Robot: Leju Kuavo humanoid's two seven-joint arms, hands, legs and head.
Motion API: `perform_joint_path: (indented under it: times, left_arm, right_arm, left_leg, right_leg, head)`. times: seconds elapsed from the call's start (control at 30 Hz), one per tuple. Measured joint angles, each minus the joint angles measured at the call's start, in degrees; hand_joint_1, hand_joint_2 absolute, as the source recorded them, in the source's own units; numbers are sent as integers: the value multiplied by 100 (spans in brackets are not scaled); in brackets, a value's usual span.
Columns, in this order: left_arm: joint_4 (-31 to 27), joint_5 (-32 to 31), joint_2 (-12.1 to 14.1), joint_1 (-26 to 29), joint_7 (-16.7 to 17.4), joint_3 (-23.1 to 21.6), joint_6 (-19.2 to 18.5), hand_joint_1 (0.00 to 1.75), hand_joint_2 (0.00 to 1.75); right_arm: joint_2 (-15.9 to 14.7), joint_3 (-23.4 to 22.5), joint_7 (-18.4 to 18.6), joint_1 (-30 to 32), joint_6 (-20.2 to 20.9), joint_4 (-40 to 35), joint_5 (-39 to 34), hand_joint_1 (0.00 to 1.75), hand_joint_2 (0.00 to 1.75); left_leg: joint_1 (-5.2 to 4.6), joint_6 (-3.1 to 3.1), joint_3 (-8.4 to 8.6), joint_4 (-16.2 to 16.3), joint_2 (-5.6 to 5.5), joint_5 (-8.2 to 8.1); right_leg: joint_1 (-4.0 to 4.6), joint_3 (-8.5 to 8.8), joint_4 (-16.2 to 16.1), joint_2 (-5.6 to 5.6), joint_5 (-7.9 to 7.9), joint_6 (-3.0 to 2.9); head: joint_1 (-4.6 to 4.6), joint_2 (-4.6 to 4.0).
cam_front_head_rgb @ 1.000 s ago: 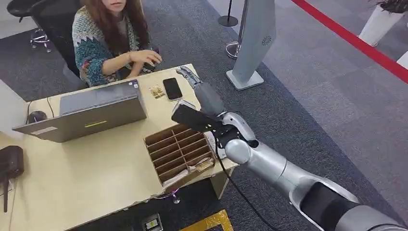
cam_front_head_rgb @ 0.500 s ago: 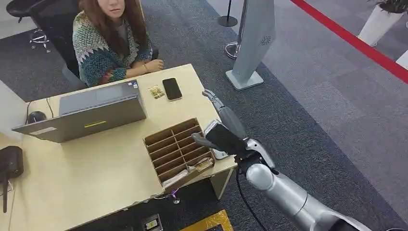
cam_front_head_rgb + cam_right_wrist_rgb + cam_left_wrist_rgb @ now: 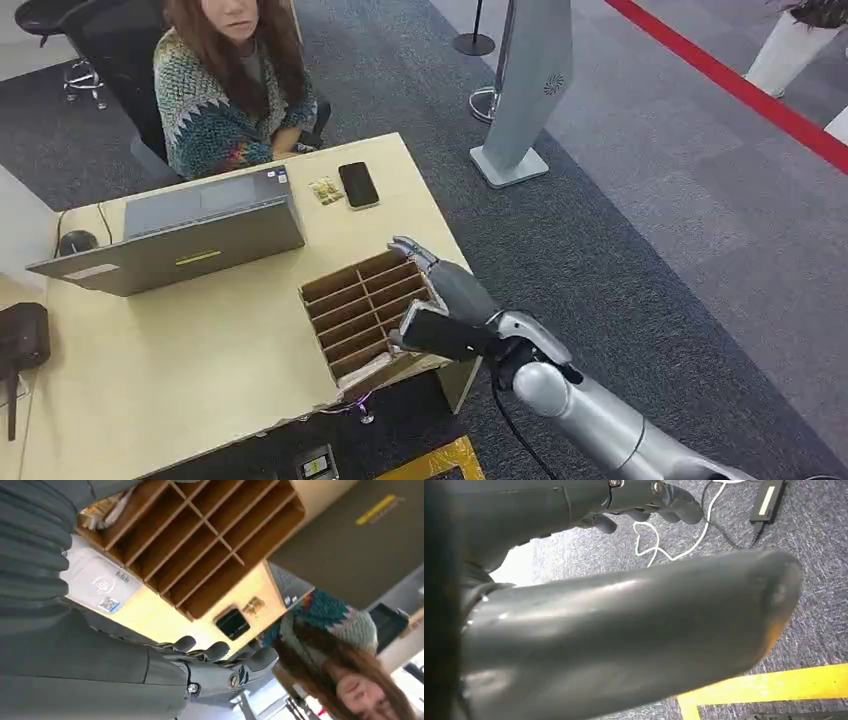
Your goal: Pass the card to the sensor for recognition and then transmit it.
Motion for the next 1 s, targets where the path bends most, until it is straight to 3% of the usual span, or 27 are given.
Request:
perform_joint_path:
  times: [0.47,0.83,1.0]
  left_arm:
    - [0,203,11,-7,-50,7,7,0,0]
    - [0,262,11,-7,-120,55,7,0,0]
    - [0,247,11,-9,-175,87,7,0,0]
  right_arm:
    - [-28,874,579,-112,758,-194,651,0,175]
    - [-101,1176,688,-284,841,-194,973,0,175]
    - [-127,1257,832,-286,813,-238,1542,0,175]
  left_leg:
    - [0,0,-1,0,0,0]
    - [0,0,0,0,0,0]
    - [0,0,0,0,0,0]
  right_leg:
    - [0,0,0,0,0,0]
    - [0,-1,0,1,0,0]
    - [0,-1,0,1,0,0]
  head:
    - [-2,0]
    - [-2,-2]
    - [-2,0]
